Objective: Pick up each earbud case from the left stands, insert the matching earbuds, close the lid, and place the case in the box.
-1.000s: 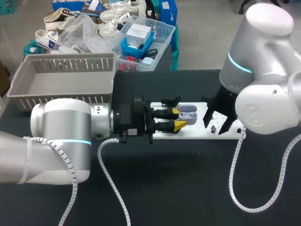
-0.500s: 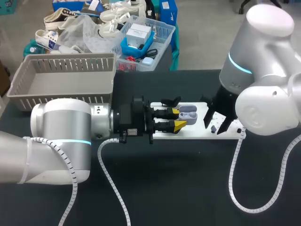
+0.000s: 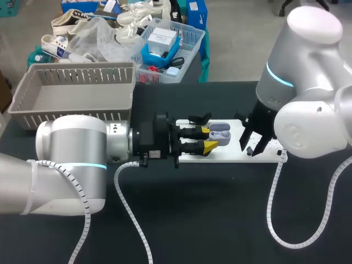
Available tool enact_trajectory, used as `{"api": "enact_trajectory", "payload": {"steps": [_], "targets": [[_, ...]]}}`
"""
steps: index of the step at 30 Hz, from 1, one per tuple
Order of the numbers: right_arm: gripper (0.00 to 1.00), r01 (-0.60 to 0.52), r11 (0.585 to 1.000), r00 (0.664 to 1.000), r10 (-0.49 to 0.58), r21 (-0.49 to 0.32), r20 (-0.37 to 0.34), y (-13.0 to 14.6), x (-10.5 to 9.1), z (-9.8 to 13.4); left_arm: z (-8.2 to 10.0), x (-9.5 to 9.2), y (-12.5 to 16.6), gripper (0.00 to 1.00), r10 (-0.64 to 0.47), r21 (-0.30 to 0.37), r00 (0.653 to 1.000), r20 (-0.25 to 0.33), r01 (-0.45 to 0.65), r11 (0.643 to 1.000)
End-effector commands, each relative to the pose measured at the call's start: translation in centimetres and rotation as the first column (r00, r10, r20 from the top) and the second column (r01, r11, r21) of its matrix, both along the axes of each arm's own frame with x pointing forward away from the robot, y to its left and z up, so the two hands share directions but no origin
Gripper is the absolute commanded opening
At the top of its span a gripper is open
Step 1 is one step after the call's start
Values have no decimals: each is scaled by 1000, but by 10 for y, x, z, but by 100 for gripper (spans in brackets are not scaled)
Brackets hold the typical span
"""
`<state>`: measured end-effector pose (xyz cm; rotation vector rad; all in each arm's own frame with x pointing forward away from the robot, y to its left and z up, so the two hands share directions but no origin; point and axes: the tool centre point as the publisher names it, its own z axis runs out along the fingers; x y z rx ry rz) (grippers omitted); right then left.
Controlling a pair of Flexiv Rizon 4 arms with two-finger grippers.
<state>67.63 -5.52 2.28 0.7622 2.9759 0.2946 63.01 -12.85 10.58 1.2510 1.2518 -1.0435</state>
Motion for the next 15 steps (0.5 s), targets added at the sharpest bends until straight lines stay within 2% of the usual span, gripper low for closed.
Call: {"api": "enact_trajectory", "payload": {"steps": [1, 15], "targets": [[28, 4, 1000, 1000, -4, -2, 1, 0, 0, -1, 0, -1, -1, 0, 5, -1, 1000, 2, -5, 1000], [25, 11, 1000, 1000, -11, -2, -2, -2, 0, 0, 0, -1, -1, 0, 5, -1, 1000, 2, -5, 1000]]}}
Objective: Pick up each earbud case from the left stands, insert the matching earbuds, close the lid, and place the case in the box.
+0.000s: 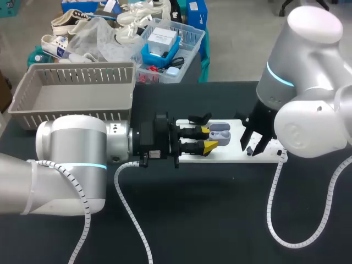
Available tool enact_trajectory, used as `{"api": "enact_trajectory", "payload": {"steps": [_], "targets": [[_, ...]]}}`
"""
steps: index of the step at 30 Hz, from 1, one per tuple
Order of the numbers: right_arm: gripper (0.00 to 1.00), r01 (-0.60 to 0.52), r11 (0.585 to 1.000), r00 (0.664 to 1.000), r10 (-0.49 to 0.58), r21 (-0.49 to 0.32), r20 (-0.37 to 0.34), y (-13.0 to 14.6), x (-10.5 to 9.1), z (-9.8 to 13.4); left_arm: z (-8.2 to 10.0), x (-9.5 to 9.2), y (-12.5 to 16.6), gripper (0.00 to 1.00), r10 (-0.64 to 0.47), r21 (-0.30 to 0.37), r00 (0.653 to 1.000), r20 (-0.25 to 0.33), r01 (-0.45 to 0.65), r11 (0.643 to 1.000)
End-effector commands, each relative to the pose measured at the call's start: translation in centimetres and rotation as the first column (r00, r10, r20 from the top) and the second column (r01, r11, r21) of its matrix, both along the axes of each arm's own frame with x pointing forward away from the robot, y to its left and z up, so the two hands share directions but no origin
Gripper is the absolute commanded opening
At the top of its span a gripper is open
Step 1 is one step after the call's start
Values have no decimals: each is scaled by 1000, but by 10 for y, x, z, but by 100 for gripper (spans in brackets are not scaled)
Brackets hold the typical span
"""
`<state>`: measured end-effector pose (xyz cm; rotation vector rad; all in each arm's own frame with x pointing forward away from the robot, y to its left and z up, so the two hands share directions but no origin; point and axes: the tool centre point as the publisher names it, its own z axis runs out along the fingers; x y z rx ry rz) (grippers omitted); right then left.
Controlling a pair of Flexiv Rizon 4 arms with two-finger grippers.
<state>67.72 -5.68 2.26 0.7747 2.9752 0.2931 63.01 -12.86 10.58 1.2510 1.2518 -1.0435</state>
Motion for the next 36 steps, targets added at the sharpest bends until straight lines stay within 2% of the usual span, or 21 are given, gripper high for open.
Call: {"api": "enact_trajectory", "payload": {"steps": [1, 7, 11, 13, 21, 28, 36], "targets": [[24, 4, 1000, 1000, -4, -1, 1, 0, -1, 1, 0, -1, -1, 0, 5, -1, 1000, 2, -5, 1000], [20, 4, 1000, 1000, -4, 2, -2, 0, -1, 0, 0, -1, -1, 0, 5, -1, 1000, 2, -5, 1000], [11, 4, 1000, 1000, -4, 2, -4, 0, -1, -1, 0, -1, -1, 0, 5, -1, 1000, 2, -5, 1000], [0, 4, 1000, 1000, -4, 3, -5, -1, -1, -1, 0, -1, -1, 0, 5, -1, 1000, 2, -5, 1000], [0, 5, 1000, 1000, -5, 12, 12, -2, -3, 8, 0, -1, -1, 0, 5, -1, 1000, 2, -5, 1000], [0, 27, 999, 998, -29, 44, 58, -11, -4, 24, 0, -1, -1, 0, 5, -1, 1000, 2, -5, 1000], [0, 52, 998, 987, -57, 33, 153, -27, -12, 61, 0, -1, -1, 0, 5, -1, 1000, 2, -5, 1000]]}}
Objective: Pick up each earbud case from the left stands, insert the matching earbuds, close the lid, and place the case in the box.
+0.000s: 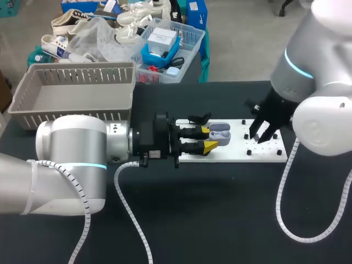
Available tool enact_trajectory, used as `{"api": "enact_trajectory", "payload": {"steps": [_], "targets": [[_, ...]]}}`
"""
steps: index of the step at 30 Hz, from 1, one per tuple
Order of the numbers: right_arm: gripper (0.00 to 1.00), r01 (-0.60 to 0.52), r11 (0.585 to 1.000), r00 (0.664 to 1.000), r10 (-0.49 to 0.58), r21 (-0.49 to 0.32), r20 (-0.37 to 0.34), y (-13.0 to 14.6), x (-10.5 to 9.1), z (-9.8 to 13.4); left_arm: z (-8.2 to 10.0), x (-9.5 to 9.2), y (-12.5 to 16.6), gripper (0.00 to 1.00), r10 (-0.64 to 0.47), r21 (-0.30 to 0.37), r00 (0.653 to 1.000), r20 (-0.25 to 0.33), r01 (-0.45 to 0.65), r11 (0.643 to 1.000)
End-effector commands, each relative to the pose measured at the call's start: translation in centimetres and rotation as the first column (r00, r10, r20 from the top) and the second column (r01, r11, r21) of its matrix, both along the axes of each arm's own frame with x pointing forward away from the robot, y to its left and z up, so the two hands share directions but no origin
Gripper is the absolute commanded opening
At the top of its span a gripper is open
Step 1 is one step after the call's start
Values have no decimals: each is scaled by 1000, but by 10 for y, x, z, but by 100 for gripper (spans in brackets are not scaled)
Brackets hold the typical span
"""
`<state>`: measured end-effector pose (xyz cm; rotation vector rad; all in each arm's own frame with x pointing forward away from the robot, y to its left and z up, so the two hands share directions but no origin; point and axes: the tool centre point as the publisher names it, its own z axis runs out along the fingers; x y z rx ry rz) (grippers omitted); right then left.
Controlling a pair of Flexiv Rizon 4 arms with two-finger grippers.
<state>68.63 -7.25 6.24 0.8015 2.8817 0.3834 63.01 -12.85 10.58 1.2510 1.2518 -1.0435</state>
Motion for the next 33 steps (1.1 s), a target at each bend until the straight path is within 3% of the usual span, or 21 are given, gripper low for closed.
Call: {"api": "enact_trajectory", "payload": {"steps": [1, 9, 14, 23, 26, 28, 29, 31, 33], "targets": [[0, 19, 1000, 996, -17, -21, 84, -12, -23, 27, 0, -1, -1, 0, 5, -1, 1000, 2, -5, 1000], [0, -53, 997, 984, 62, -58, 164, -4, -40, 76, 0, -1, -1, 0, 5, -1, 1000, 2, -5, 1000], [0, -144, 984, 975, 158, -100, 153, 7, -47, 100, 0, -1, -1, 0, 5, -1, 1000, 2, -5, 1000], [0, -302, 948, 940, 313, -100, 133, 31, -61, 143, 0, -1, -1, 0, 5, -1, 1000, 2, -5, 1000], [0, -368, 926, 920, 376, -83, 110, 42, -65, 155, 0, -1, -1, 0, 5, -1, 1000, 2, -5, 1000], [0, -467, 884, 882, 466, -3, 67, 50, -68, 159, 0, -1, -1, 0, 5, -1, 1000, 2, -5, 1000], [0, -500, 866, 865, 500, 0, 53, 55, -70, 158, 0, -1, -1, 0, 5, -1, 1000, 2, -5, 1000], [0, -552, 830, 834, 551, 80, 40, 63, -71, 156, 0, -1, -1, 0, 5, -1, 1000, 2, -5, 1000], [0, -574, 811, 818, 575, 111, 29, 71, -71, 152, 0, -1, -1, 0, 5, -1, 1000, 2, -5, 1000]]}}
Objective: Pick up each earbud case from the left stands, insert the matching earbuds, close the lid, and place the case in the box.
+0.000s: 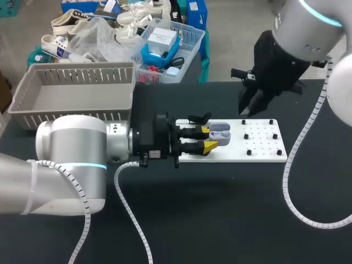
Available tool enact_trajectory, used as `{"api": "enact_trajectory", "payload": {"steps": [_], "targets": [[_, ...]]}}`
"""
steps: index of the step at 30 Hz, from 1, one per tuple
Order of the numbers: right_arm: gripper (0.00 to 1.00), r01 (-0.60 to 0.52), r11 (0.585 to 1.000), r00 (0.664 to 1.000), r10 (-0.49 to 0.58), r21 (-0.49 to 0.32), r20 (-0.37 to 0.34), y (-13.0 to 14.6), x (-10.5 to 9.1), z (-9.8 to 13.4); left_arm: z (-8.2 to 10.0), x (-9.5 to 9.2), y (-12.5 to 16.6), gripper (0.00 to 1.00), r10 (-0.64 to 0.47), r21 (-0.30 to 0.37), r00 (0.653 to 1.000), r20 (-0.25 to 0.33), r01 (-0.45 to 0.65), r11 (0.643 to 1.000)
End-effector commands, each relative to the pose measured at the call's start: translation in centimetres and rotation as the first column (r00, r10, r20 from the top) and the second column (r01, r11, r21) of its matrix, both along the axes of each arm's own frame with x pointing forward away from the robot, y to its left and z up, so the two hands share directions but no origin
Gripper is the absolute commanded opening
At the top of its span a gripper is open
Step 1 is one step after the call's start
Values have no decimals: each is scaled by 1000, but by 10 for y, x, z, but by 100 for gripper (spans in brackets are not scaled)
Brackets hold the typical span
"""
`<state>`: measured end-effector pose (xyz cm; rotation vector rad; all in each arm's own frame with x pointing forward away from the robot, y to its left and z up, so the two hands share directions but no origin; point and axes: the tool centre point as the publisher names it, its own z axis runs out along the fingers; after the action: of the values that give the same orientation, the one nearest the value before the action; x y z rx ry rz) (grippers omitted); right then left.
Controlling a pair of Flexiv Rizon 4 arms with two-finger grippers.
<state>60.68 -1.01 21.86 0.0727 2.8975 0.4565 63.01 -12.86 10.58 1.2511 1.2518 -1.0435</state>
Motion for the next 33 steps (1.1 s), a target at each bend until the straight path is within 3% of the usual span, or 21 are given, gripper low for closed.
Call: {"api": "enact_trajectory", "payload": {"steps": [1, 10, 14, 33], "targets": [[0, -149, 985, 969, 164, 92, -185, 12, 10, -7, 0, -1, -1, 0, 5, -1, 1000, 2, -5, 1000], [0, -203, 972, 941, 226, 117, -251, 35, 8, -21, 0, -1, -1, 0, 5, -1, 1000, 2, -5, 1000], [0, -202, 975, 943, 218, 87, -252, 38, 3, -24, 0, -1, -1, 0, 5, -1, 1000, 2, -5, 1000], [0, -202, 975, 943, 218, 87, -252, 38, 3, -24, 0, -1, -1, 0, 5, -1, 1000, 2, -5, 1000]]}}
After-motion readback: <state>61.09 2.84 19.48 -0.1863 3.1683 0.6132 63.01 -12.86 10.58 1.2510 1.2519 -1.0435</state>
